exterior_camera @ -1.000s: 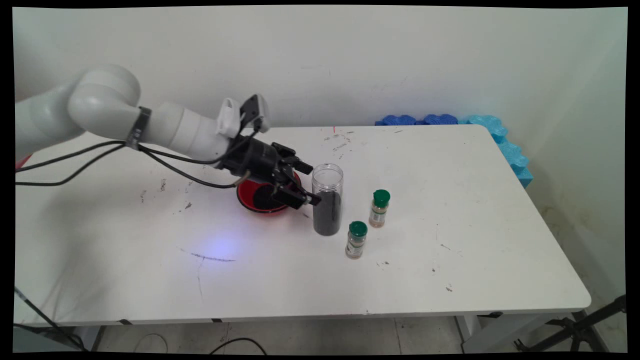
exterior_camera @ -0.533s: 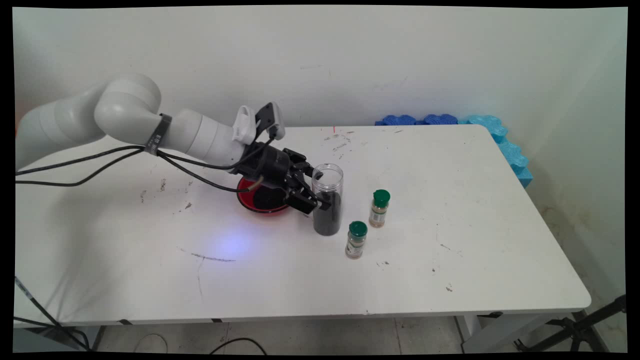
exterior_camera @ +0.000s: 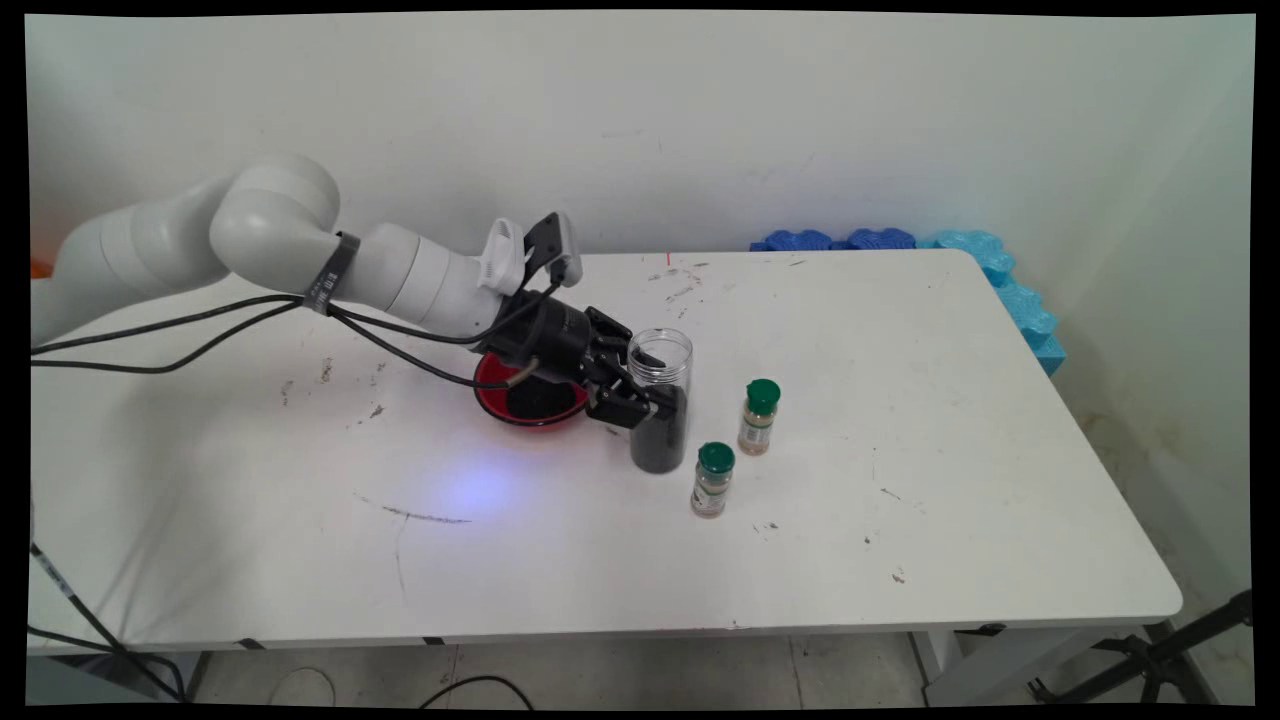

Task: Pour the black seasoning powder in the red bowl

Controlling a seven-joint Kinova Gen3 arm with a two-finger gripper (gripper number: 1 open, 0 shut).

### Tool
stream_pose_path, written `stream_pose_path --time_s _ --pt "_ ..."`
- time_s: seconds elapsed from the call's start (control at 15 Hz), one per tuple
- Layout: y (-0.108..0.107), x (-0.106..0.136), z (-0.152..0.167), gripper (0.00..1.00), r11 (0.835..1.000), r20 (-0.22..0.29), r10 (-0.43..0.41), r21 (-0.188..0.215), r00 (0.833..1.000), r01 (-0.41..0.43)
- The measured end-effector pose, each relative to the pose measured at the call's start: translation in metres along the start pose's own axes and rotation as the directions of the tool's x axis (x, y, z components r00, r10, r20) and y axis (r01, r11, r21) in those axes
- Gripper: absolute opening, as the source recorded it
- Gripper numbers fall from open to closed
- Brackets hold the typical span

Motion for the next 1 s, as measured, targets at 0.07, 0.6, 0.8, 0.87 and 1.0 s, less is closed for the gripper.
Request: stream_pose_path --time_s 0.07,0.6,0.8,0.87,1.0 --pt "0.000 0.001 0.000 0.00 1.000 -0.001 0.001 -0.003 1.000 -0.001" --pt "0.001 0.004 -0.040 0.00 1.000 -0.003 -0.020 -0.011 1.000 0.020" --pt "0.004 0.007 -0.073 0.00 0.998 0.002 -0.062 -0.016 0.998 0.062" --pt "0.005 0.008 -0.083 0.00 0.997 0.004 -0.077 -0.021 0.997 0.077" --pt "0.007 0.011 -0.105 0.00 0.993 0.009 -0.109 -0.035 0.994 0.110"
